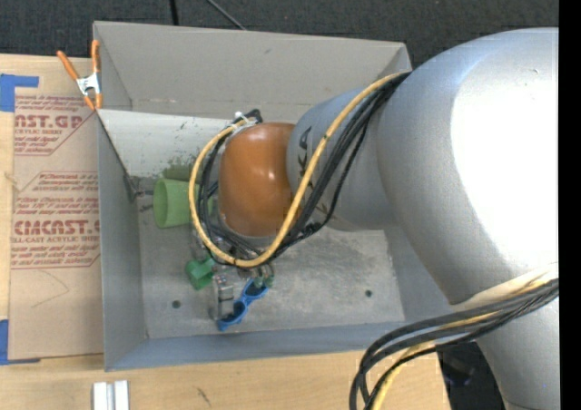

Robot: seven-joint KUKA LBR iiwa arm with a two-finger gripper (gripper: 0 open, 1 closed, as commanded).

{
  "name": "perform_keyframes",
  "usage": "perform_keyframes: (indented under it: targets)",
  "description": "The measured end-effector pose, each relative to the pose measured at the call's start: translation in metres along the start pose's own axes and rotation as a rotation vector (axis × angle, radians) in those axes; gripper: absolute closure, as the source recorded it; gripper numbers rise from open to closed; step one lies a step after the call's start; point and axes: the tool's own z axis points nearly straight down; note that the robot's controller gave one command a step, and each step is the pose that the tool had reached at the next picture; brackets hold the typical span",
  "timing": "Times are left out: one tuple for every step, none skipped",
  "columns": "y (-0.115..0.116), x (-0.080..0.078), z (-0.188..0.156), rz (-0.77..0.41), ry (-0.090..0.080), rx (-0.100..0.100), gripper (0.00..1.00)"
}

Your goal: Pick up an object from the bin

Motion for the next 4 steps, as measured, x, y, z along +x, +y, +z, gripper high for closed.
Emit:
perform_keyframes:
  targets:
    - [0.001,-0.001,0.0,0.0,-0.003,-0.002,0.0]
    - [0.001,-0.002,-0.001,0.0,-0.005,-0.003,1.0]
    - [0.003,-0.003,-0.015,-0.001,0.008,0.007,1.0]
    - [0.003,-0.004,-0.06,-0.002,0.006,0.007,1.0]
